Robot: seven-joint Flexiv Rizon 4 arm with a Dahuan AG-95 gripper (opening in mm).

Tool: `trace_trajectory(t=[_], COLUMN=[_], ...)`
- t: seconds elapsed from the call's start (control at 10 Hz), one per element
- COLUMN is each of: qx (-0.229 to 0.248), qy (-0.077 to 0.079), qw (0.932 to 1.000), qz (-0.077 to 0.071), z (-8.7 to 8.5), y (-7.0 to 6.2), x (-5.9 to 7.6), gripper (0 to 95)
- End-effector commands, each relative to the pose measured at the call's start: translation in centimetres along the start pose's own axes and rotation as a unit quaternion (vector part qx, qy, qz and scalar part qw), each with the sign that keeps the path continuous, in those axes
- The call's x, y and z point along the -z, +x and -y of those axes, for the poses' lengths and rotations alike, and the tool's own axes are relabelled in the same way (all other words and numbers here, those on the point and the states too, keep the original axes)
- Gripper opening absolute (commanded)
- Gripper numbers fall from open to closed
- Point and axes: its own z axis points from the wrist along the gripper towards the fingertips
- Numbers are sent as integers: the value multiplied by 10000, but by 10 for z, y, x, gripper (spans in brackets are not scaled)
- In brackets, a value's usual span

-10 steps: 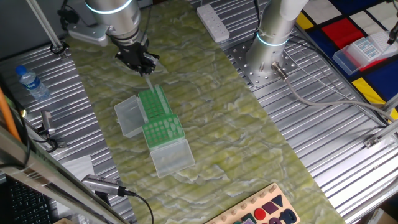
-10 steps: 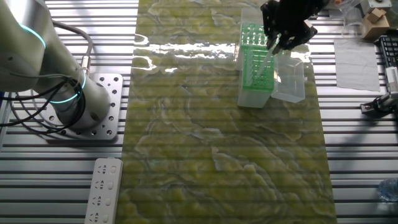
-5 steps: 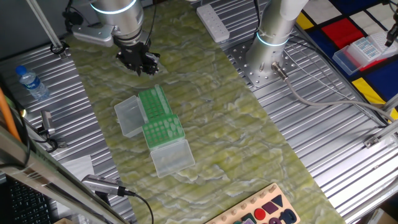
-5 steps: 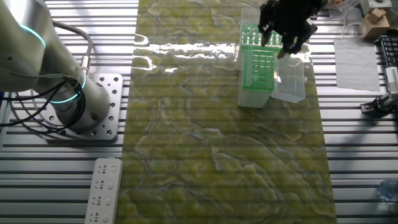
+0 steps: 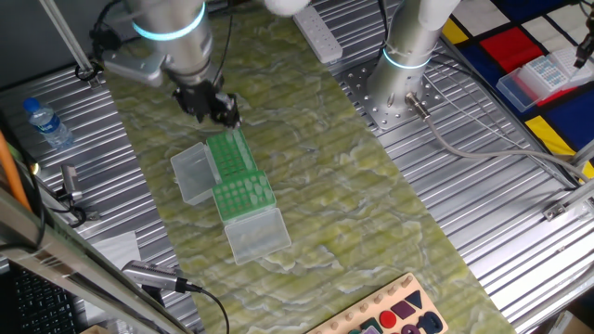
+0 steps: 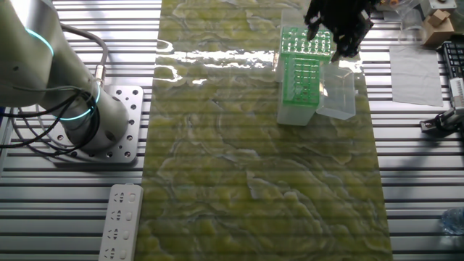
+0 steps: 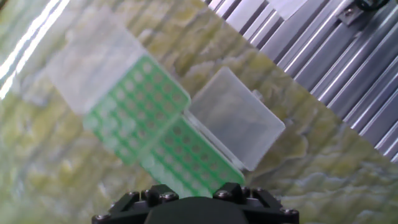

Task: Transfer all large pipette tips from one holder to another

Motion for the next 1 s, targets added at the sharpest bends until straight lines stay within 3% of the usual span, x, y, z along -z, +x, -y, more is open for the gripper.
trace_trajectory(t=[0.1, 0.4, 0.9, 1.0], qx=[-943, -1666, -1715, -1719], qy=[-100, -206, -269, -265], qw=[9955, 9857, 9846, 9846], qz=[58, 131, 204, 194], z=[-25, -53, -85, -90], y=[-33, -54, -67, -70], x=[-11, -28, -49, -52], gripper=[380, 380, 380, 190])
